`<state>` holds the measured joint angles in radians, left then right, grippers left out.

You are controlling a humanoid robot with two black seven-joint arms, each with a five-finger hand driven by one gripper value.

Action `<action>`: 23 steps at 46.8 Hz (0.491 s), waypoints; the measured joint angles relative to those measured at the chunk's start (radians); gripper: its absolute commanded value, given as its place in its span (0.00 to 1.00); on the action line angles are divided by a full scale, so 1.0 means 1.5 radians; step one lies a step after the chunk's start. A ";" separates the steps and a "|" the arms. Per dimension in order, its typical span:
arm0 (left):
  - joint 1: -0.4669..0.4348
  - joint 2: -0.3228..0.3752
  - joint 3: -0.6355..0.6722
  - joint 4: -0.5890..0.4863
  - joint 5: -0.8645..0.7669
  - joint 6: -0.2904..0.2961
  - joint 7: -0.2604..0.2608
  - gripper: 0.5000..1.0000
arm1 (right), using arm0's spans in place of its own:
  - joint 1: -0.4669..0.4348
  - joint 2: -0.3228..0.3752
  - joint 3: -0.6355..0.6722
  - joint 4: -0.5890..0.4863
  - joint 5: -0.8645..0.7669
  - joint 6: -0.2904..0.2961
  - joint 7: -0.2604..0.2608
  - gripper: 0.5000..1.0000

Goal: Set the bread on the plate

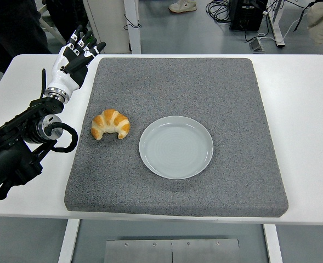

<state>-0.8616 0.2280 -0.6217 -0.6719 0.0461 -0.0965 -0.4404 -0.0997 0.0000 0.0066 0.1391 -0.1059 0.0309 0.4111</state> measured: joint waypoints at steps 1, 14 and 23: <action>0.000 -0.001 0.000 0.000 0.000 0.000 0.000 0.94 | 0.000 0.000 0.000 0.000 0.000 0.000 0.000 1.00; -0.002 -0.007 -0.005 0.000 0.004 -0.003 -0.003 0.94 | 0.005 0.000 0.000 -0.001 0.000 0.000 0.000 1.00; -0.006 -0.004 0.003 -0.007 0.006 0.004 0.006 0.93 | 0.010 0.000 0.000 -0.002 0.000 0.000 0.000 1.00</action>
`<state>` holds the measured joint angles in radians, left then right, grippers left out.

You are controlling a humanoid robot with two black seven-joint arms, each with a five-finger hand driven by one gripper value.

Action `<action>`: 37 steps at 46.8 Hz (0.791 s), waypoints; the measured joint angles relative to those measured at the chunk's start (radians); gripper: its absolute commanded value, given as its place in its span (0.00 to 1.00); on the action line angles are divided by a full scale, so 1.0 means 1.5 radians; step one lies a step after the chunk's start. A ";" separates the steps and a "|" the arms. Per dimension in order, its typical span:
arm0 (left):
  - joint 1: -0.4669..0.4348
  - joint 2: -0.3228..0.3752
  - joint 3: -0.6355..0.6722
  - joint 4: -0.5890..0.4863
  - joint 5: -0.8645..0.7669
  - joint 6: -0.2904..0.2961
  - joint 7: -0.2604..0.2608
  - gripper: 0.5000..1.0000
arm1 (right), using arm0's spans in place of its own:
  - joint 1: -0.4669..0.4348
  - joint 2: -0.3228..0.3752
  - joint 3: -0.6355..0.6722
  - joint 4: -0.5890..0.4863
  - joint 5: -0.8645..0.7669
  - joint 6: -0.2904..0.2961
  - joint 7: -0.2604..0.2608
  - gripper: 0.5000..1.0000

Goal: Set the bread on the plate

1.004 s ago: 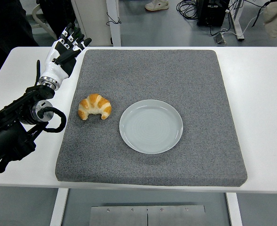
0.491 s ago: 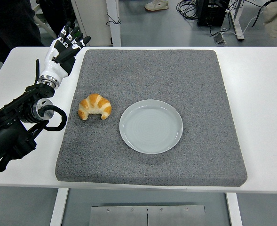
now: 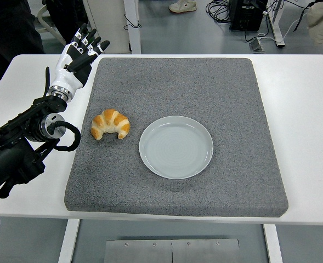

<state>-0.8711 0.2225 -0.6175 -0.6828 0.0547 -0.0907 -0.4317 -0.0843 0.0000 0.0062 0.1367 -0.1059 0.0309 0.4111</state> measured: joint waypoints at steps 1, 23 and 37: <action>-0.001 0.001 0.001 -0.003 0.000 0.007 0.001 0.93 | 0.000 0.000 0.000 0.000 0.000 0.000 0.000 1.00; -0.091 0.152 0.139 -0.284 0.004 0.251 0.149 0.89 | 0.001 0.000 0.000 -0.001 0.000 0.000 0.000 1.00; -0.242 0.286 0.331 -0.425 0.009 0.254 0.184 0.90 | 0.001 0.000 0.000 -0.002 0.000 0.000 0.000 1.00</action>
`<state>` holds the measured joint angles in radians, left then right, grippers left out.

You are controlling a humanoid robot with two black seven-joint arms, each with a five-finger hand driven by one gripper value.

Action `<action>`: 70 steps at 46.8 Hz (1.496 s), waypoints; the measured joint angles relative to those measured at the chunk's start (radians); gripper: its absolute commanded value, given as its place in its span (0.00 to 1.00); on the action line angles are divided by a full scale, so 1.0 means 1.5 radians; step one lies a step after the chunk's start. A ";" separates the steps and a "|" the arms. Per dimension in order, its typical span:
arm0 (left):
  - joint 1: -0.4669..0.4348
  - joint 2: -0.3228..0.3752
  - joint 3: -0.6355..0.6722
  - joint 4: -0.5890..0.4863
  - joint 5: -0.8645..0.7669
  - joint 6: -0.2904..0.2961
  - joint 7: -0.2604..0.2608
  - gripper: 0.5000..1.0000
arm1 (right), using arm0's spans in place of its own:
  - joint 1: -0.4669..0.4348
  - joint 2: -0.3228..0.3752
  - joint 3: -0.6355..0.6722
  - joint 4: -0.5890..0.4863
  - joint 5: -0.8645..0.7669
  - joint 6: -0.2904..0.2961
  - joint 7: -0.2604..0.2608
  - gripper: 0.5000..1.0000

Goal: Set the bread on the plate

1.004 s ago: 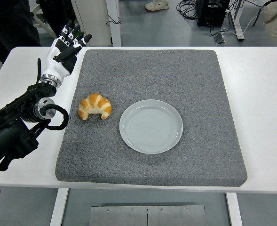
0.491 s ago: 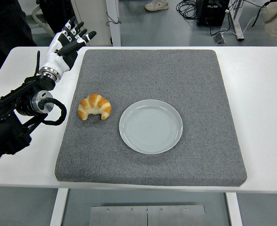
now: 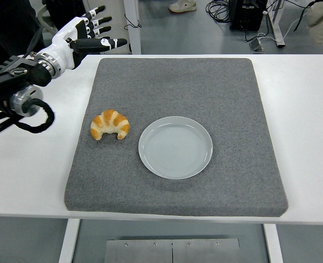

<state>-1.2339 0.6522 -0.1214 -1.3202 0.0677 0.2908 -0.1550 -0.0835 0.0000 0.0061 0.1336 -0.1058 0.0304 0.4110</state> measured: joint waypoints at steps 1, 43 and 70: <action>-0.015 0.012 0.017 -0.012 0.004 -0.001 0.000 0.90 | 0.000 0.000 0.000 0.000 0.000 0.000 0.000 1.00; -0.118 0.165 0.324 -0.102 0.456 -0.106 -0.011 0.90 | 0.001 0.000 0.000 -0.002 0.000 -0.001 0.000 1.00; 0.068 0.030 0.213 0.040 0.589 0.002 -0.047 0.90 | 0.001 0.000 0.000 -0.002 0.000 -0.001 0.000 1.00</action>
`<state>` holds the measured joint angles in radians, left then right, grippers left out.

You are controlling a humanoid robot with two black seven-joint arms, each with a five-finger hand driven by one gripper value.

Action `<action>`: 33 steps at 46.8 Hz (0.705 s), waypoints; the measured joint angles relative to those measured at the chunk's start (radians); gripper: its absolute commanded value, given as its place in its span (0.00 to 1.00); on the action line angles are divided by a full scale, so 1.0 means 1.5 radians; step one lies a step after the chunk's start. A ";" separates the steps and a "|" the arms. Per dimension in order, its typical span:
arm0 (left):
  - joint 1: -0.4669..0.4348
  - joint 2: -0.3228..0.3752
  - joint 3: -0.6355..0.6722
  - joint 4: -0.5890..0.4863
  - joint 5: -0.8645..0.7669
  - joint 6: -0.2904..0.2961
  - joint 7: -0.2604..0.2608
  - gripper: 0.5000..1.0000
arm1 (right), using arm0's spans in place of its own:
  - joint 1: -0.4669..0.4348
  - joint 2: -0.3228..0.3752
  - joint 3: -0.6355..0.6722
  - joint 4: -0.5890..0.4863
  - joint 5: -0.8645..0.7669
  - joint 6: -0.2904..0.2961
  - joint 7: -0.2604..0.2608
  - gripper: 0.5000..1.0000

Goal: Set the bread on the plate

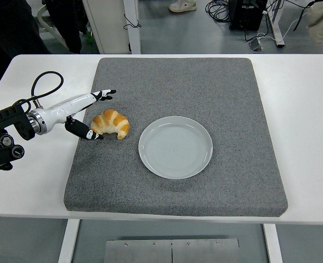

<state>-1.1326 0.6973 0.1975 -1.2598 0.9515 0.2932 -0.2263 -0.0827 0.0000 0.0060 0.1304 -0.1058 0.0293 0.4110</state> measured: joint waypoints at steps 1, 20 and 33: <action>0.002 -0.004 -0.001 0.006 0.000 0.001 -0.001 0.90 | 0.000 0.000 0.000 0.000 0.000 0.000 0.000 1.00; 0.043 -0.080 -0.016 0.109 -0.010 0.032 -0.055 0.90 | 0.000 0.000 0.000 0.000 0.000 -0.001 0.000 1.00; 0.061 -0.109 -0.032 0.147 -0.011 0.032 -0.055 0.90 | 0.001 0.000 0.000 -0.001 0.000 -0.001 0.000 1.00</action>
<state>-1.0414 0.5331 0.1500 -1.0390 0.9345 0.3408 -0.3085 -0.0813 0.0000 0.0061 0.1291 -0.1059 0.0272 0.4111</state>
